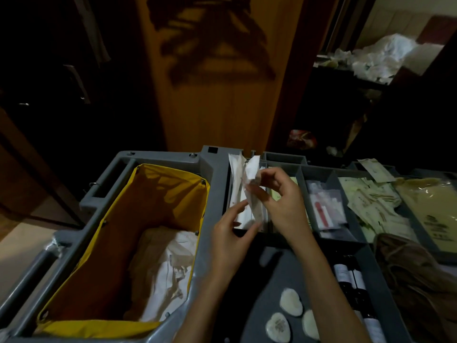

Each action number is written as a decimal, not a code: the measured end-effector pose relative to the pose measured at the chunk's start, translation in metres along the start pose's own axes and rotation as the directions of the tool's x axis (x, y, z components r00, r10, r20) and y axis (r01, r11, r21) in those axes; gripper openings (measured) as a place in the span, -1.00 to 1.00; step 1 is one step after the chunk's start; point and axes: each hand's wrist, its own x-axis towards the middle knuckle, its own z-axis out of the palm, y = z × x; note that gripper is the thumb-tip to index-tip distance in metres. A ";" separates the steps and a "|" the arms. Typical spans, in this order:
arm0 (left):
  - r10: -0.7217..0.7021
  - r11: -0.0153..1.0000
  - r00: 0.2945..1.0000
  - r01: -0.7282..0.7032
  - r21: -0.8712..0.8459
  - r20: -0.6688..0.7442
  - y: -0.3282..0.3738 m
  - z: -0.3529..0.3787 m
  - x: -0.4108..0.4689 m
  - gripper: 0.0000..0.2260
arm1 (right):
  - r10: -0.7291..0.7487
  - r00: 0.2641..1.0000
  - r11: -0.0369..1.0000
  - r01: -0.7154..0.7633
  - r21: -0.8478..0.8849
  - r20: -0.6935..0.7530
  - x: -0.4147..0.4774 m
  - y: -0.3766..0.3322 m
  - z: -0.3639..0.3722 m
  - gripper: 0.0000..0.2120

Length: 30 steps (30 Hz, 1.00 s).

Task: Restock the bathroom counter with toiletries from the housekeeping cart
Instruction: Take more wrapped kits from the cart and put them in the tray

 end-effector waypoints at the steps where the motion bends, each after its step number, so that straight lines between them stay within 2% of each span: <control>1: -0.012 0.999 1.000 0.012 -0.040 0.016 0.001 0.001 0.000 -0.69 | 0.010 1.000 1.000 -0.010 0.020 0.005 0.001 -0.003 0.000 -0.81; 6: -0.024 0.979 0.999 0.033 -0.201 0.047 0.009 0.001 -0.003 -0.84 | 0.063 0.997 0.998 -0.064 0.027 0.045 0.005 -0.007 0.004 -0.66; 13: -0.164 0.937 0.986 0.165 -0.307 0.029 0.012 -0.005 -0.002 -0.93 | 0.290 0.957 0.951 -0.290 0.109 0.011 0.010 0.011 0.010 -0.93; 15: -0.194 0.935 0.980 0.173 -0.310 -0.037 0.010 -0.008 0.000 -0.87 | 0.342 0.939 0.931 -0.344 0.123 0.035 0.013 0.019 0.009 -0.96; 17: -0.206 0.951 0.967 0.161 -0.263 -0.152 0.004 -0.012 0.001 -0.81 | 0.368 0.928 0.921 -0.372 0.119 0.054 0.018 0.031 0.007 -0.86; 19: -0.230 0.961 0.933 0.173 -0.215 -0.279 0.000 -0.017 0.002 -0.80 | 0.376 0.925 0.926 -0.378 0.019 0.052 0.023 0.047 0.008 -0.84; 21: -0.268 0.955 0.895 0.199 -0.220 -0.357 -0.002 -0.023 0.004 -0.83 | 0.343 0.939 0.914 -0.324 -0.244 0.036 0.027 0.064 0.010 -0.85; 23: -0.301 0.943 0.876 0.215 -0.254 -0.376 -0.002 -0.025 0.006 -0.86 | 0.244 0.965 0.819 -0.154 -0.553 0.094 0.030 0.079 0.014 -0.71; 24: -0.313 0.938 0.873 0.222 -0.267 -0.374 -0.002 -0.025 0.006 -0.86 | 0.196 0.965 0.769 -0.041 -0.638 0.174 0.031 0.085 0.017 -0.63; 27: -0.317 0.936 0.883 0.233 -0.262 -0.347 -0.005 -0.024 0.007 -0.85 | 0.108 0.914 0.669 0.225 -0.708 0.392 0.031 0.098 0.029 -0.50; 30: -0.311 0.940 0.889 0.235 -0.247 -0.336 -0.007 -0.023 0.007 -0.88 | 0.052 0.925 0.593 0.275 -0.757 0.376 0.028 0.103 0.036 -0.57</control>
